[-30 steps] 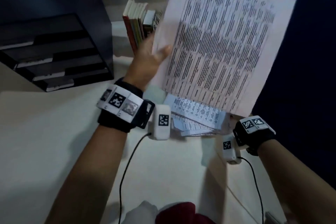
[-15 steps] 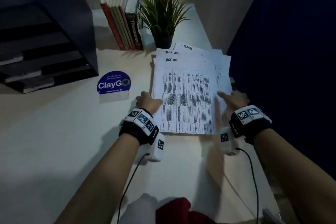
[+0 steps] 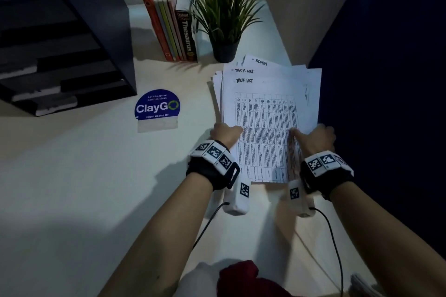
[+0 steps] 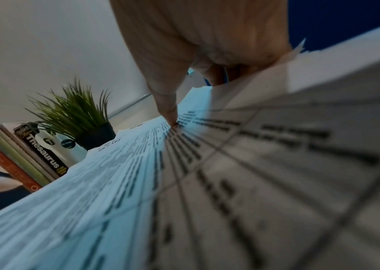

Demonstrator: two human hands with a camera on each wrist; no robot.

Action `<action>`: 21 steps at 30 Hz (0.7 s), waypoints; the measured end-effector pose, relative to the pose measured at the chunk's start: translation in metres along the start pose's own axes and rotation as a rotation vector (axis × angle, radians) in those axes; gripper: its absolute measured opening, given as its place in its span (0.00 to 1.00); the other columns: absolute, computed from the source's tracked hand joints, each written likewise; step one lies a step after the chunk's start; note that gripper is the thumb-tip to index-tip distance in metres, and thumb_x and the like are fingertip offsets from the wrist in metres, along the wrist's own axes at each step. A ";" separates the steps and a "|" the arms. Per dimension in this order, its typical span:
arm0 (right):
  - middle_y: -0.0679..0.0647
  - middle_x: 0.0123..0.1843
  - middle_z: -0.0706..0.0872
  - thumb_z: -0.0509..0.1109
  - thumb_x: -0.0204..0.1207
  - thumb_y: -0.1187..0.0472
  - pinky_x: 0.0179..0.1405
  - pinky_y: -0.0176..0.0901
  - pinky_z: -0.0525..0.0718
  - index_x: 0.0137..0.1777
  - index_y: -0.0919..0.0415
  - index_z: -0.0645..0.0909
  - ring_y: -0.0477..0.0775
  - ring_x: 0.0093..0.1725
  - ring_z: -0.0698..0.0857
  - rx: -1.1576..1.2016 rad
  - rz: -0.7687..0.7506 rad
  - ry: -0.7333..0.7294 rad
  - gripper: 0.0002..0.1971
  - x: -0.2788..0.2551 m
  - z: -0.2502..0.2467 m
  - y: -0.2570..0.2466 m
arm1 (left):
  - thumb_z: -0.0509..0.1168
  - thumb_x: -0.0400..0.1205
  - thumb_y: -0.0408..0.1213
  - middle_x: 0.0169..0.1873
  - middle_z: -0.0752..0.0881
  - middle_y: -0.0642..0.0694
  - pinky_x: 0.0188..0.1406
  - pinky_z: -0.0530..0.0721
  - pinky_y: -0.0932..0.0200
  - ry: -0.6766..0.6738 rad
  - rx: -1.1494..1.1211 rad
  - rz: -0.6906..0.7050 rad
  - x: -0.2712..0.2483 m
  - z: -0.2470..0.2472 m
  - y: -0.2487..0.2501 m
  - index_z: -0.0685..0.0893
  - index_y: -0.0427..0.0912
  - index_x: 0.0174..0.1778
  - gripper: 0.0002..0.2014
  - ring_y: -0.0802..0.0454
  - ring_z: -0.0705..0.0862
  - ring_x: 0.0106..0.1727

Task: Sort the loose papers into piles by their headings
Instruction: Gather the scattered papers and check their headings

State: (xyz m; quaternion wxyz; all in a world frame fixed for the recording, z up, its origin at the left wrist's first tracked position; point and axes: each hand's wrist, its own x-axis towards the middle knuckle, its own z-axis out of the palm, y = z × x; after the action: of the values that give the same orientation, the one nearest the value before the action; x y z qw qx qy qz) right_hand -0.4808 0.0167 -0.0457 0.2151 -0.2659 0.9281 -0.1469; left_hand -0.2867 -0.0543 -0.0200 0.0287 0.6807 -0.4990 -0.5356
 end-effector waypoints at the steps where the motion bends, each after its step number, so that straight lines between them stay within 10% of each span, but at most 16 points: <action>1: 0.69 0.65 0.74 0.75 0.67 0.44 0.59 0.60 0.78 0.62 0.73 0.73 0.69 0.64 0.74 0.016 -0.009 -0.015 0.35 0.000 0.000 0.001 | 0.62 0.80 0.44 0.72 0.71 0.37 0.61 0.74 0.53 0.025 -0.041 0.006 0.000 -0.002 -0.001 0.61 0.33 0.76 0.31 0.40 0.73 0.69; 6: 0.63 0.47 0.82 0.77 0.67 0.50 0.38 0.45 0.78 0.52 0.73 0.79 0.65 0.51 0.84 0.157 -0.018 -0.130 0.25 -0.010 -0.004 -0.007 | 0.65 0.80 0.42 0.62 0.78 0.34 0.53 0.73 0.57 0.067 -0.091 -0.036 0.000 -0.023 -0.017 0.68 0.27 0.71 0.29 0.39 0.78 0.61; 15: 0.67 0.68 0.68 0.74 0.67 0.43 0.63 0.53 0.69 0.59 0.68 0.77 0.67 0.69 0.67 -0.110 -0.059 -0.235 0.30 -0.069 0.016 -0.042 | 0.72 0.75 0.43 0.71 0.73 0.33 0.61 0.72 0.57 0.052 -0.161 -0.104 -0.021 -0.067 -0.090 0.65 0.25 0.73 0.37 0.38 0.74 0.70; 21: 0.57 0.52 0.69 0.73 0.66 0.50 0.46 0.44 0.77 0.46 0.65 0.75 0.56 0.47 0.76 0.115 -0.159 -0.385 0.19 -0.134 0.067 -0.062 | 0.75 0.60 0.62 0.69 0.77 0.38 0.71 0.71 0.44 0.085 -0.163 -0.140 -0.025 -0.121 -0.150 0.72 0.35 0.71 0.49 0.38 0.76 0.67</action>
State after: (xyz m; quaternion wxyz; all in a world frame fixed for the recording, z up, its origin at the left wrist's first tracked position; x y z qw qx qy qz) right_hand -0.3195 0.0306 -0.0366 0.3910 -0.3490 0.8360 -0.1625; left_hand -0.0964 -0.0215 -0.0374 0.0674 0.7314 -0.4033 -0.5458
